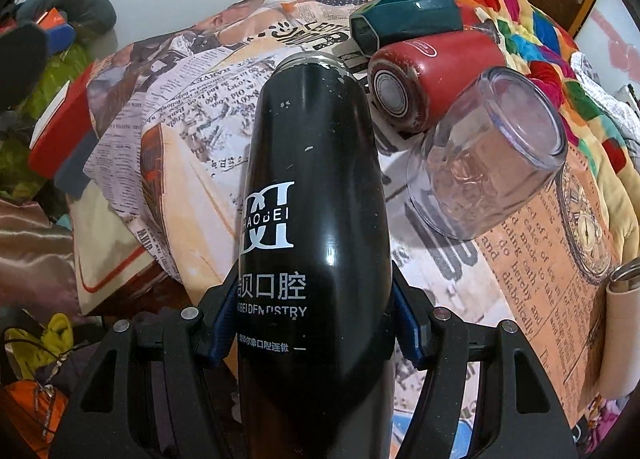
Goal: Flip cup upright
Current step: 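Grasp the thermos with the left tool while the right tool releases it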
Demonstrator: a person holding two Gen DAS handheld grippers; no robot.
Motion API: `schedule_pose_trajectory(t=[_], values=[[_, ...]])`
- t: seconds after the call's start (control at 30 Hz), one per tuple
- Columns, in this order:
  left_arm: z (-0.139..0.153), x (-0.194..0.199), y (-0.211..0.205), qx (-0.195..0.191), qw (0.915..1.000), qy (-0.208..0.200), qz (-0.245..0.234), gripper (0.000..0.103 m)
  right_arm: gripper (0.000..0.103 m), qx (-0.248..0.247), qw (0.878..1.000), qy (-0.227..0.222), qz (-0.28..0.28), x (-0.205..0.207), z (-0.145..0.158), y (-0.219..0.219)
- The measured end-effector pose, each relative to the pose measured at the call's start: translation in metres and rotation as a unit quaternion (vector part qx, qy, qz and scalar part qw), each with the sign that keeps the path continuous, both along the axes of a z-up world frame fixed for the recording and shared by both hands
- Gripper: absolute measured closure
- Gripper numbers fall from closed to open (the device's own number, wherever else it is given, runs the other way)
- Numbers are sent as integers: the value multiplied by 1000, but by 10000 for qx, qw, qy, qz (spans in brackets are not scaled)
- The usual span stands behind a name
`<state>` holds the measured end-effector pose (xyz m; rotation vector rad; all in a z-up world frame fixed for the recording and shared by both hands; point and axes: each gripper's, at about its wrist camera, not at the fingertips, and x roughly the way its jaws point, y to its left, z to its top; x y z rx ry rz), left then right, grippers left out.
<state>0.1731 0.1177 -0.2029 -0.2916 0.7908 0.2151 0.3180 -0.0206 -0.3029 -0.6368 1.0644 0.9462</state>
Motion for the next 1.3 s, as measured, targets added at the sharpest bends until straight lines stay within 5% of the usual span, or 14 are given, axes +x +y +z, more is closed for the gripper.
schedule_pose_trajectory(t=[0.27, 0.73, 1.0, 1.1, 1.3], values=[[-13, 7, 4, -231, 9995, 231, 24, 0, 41, 120, 9999, 43, 22, -2, 8, -3], [-59, 44, -25, -1549, 9828, 965, -296, 10, 36, 625, 9924, -733, -765, -20, 65, -77], [-82, 62, -34, -1269, 9816, 1427, 11, 21, 27, 1147, 9723, -1205, -1640, -33, 91, -119], [-89, 72, -33, -1115, 9805, 1618, 47, 32, 24, 1338, 9674, -1219, -1772, -41, 93, -128], [-85, 75, -34, -811, 9828, 1658, -62, 39, 24, 1533, 9607, -1194, -1981, -50, 90, -137]])
